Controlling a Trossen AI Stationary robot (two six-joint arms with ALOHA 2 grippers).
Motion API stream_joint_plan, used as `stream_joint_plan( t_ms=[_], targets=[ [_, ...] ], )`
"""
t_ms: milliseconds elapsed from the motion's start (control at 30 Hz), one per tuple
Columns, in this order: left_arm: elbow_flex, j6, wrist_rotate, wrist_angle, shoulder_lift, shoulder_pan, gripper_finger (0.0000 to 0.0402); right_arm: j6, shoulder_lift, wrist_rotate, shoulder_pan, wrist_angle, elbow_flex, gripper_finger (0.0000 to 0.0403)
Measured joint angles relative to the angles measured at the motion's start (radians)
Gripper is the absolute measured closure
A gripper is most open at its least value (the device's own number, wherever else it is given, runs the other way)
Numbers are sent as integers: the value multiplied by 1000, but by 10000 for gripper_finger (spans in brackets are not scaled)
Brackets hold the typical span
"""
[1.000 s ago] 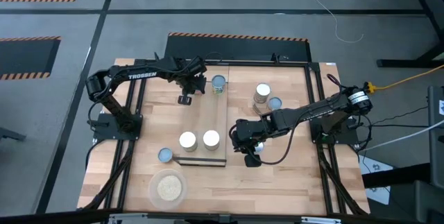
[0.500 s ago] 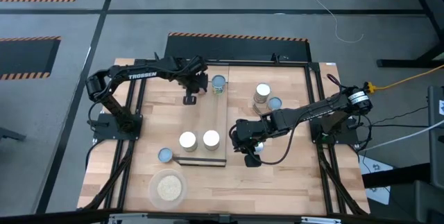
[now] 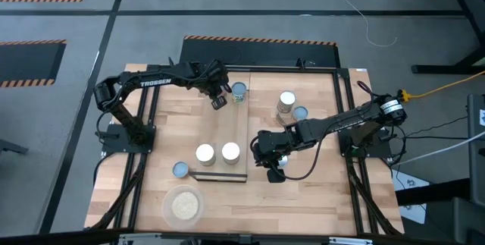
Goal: Pick and place cans onto a shelf
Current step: Put the small canned oranges on the shelf
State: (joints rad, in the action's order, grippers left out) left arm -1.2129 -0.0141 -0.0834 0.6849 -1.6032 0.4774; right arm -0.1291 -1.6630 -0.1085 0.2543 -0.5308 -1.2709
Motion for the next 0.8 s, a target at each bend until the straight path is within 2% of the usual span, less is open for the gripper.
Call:
stream_joint_plan(
  t_ms=[167,500,800],
  targets=[
    [0,1,-4,0,0,0,392,0,0,0,0,0,0,351],
    [0,51,-2,0,0,0,329,0,0,0,0,0,0,351],
    [0,129,24,-1,0,0,320,0,0,0,0,0,0,351]
  ],
)
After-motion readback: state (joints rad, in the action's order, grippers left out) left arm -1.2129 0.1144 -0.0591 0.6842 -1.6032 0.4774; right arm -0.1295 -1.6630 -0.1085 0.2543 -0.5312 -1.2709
